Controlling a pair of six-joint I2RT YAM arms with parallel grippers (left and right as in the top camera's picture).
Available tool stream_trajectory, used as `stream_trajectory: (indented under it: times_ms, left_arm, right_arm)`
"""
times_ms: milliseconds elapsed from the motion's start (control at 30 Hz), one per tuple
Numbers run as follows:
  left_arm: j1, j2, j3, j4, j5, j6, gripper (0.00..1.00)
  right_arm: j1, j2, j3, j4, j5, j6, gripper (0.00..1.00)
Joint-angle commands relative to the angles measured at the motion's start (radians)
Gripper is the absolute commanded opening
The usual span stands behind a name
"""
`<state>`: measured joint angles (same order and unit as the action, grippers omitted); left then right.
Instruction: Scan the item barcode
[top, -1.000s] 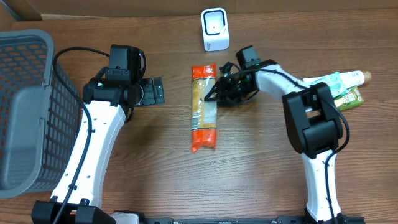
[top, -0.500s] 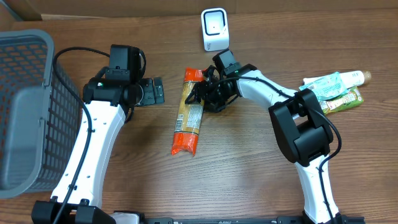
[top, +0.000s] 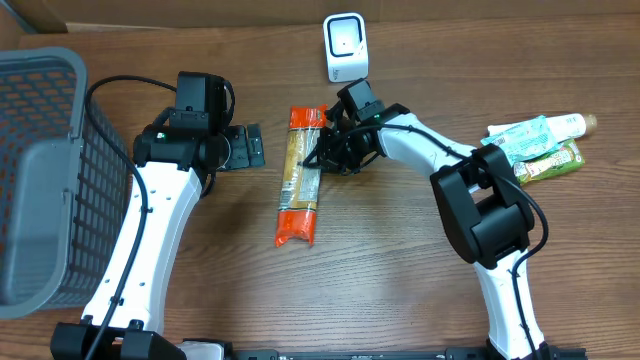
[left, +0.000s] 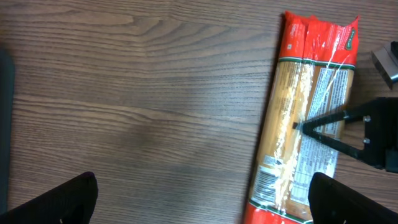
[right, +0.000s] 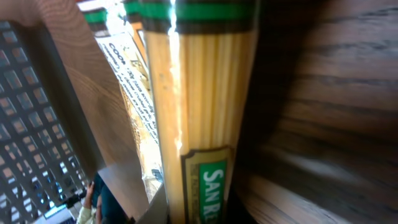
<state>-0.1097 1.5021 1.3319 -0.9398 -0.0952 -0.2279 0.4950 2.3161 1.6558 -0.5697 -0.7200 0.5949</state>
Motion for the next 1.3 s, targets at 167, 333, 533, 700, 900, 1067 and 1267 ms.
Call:
stream_trajectory:
  times_ms: [167,333,533,700,900,1067,1267]
  left_arm:
    - [-0.002,0.002,0.006,0.002,-0.009,0.023,1.00]
    - [-0.002,0.002,0.006,0.002,-0.009,0.023,1.00]
    - [-0.002,0.002,0.006,0.002,-0.009,0.023,1.00]
    - [-0.002,0.002,0.006,0.002,-0.009,0.023,1.00]
    - [-0.002,0.002,0.006,0.002,-0.009,0.023,0.99]
    - [-0.002,0.002,0.006,0.002,-0.009,0.023,0.99]
    - [-0.002,0.002,0.006,0.002,-0.009,0.023,1.00]
  right_arm:
    - [-0.133,-0.264,-0.008,-0.053,-0.321,-0.235,0.04]
    - [-0.234,-0.431,-0.009,-0.071,-0.415,-0.261,0.04]
    - [-0.336,-0.468,-0.009,-0.068,-0.632,-0.290,0.04]
    - [-0.373,-0.468,-0.010,-0.061,-0.673,-0.290,0.04]
    - [-0.373,-0.468,-0.010,-0.045,-0.669,-0.290,0.04]
    - [-0.373,-0.468,-0.010,-0.037,-0.655,-0.290,0.04]
    - [-0.372,-0.468,-0.010,-0.039,-0.502,-0.289,0.04]
